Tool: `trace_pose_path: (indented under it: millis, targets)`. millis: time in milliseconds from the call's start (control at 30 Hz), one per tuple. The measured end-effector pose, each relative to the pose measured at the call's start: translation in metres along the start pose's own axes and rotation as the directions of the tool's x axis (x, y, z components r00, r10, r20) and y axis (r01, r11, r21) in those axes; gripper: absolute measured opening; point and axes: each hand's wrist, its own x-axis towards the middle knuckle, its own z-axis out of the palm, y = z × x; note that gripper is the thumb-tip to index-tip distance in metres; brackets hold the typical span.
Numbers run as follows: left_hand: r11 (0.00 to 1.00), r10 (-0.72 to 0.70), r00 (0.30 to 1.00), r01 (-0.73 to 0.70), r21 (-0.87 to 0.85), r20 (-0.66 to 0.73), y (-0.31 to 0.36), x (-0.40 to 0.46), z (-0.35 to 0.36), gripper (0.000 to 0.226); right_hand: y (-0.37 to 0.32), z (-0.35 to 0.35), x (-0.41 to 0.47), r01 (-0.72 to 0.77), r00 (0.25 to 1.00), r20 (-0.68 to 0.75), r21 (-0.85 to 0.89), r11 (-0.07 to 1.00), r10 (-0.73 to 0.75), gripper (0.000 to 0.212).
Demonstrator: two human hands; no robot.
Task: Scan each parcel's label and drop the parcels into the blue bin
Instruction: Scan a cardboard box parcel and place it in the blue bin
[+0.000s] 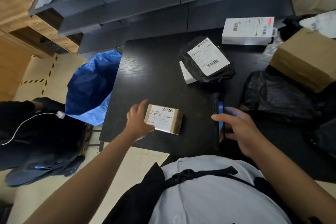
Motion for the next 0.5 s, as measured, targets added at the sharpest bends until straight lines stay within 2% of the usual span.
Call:
trace_pose_path:
  millis: [33, 67, 133, 200, 233, 300, 367, 433, 500]
  targets:
    - [0.971, 0.153, 0.986, -0.163, 0.175, 0.067, -0.001, 0.006, 0.000, 0.110, 0.001, 0.001, 0.001, -0.001, 1.000, -0.009, -0.005, 1.000, 0.001, 0.063]
    - [0.927, 0.235, 0.963, -0.263, 0.269, 0.130, 0.000, 0.011, -0.001, 0.116, 0.002, 0.003, 0.001, 0.001, 1.000, -0.017, -0.009, 1.000, -0.002, 0.067]
    - [0.884, 0.284, 0.939, -0.334, 0.326, 0.192, 0.001, 0.020, -0.001, 0.117, 0.002, 0.007, 0.000, 0.015, 1.000, -0.026, -0.018, 1.000, -0.015, 0.071]
    - [0.884, 0.295, 0.932, -0.350, 0.310, 0.211, -0.001, 0.028, -0.004, 0.113, 0.003, 0.011, -0.001, 0.031, 0.999, -0.036, -0.027, 0.999, -0.032, 0.069]
    - [0.916, 0.277, 0.934, -0.328, 0.233, 0.227, -0.003, 0.033, -0.006, 0.110, 0.003, 0.013, -0.003, 0.035, 0.999, -0.038, -0.028, 0.999, -0.036, 0.067]
    - [0.979, 0.203, 0.924, -0.185, -0.086, 0.323, -0.009, 0.039, -0.016, 0.098, 0.005, 0.020, -0.005, 0.036, 0.998, -0.058, -0.025, 0.999, -0.037, 0.063]
    - [0.932, 0.178, 0.865, 0.006, -0.363, 0.469, -0.021, 0.046, -0.023, 0.072, 0.008, 0.027, -0.007, 0.023, 0.995, -0.094, -0.026, 0.999, -0.025, 0.069]
    - [0.853, 0.167, 0.826, 0.152, -0.499, 0.538, -0.036, 0.051, -0.025, 0.055, 0.011, 0.036, -0.010, 0.009, 0.991, -0.136, -0.036, 0.999, -0.014, 0.071]
    - [0.776, 0.167, 0.823, 0.230, -0.587, 0.543, -0.048, 0.054, -0.022, 0.047, 0.013, 0.044, -0.014, 0.005, 0.987, -0.162, -0.042, 0.999, -0.012, 0.061]
